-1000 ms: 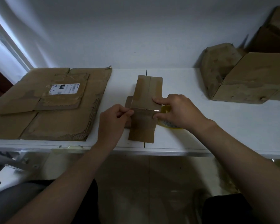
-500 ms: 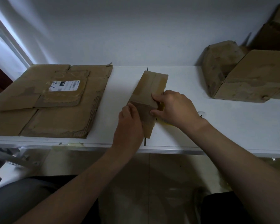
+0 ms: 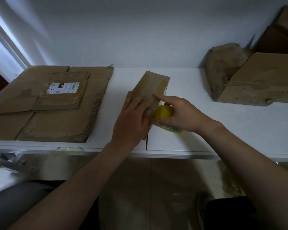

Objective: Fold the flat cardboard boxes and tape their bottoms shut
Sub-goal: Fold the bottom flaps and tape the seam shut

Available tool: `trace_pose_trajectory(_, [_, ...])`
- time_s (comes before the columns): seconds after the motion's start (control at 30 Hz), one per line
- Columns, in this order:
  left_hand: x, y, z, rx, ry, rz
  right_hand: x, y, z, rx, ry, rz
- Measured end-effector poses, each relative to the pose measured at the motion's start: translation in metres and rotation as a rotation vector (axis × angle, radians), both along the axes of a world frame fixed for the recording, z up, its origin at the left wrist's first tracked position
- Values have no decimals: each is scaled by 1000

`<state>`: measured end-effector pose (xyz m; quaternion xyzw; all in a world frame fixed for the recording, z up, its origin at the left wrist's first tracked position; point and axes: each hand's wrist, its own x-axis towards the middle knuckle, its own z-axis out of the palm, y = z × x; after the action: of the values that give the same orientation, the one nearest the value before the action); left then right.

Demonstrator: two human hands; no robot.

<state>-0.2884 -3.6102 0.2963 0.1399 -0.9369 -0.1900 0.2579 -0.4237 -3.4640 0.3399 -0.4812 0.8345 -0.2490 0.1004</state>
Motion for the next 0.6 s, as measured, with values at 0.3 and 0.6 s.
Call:
trace_pose_trajectory(0.3, [-11, -5, -4, 69, 84, 63, 8, 32, -17, -270, -126, -86])
trace_pose_trajectory(0.6, [-12, -5, -3, 76, 73, 86, 12, 24, -1, -253, -155, -162])
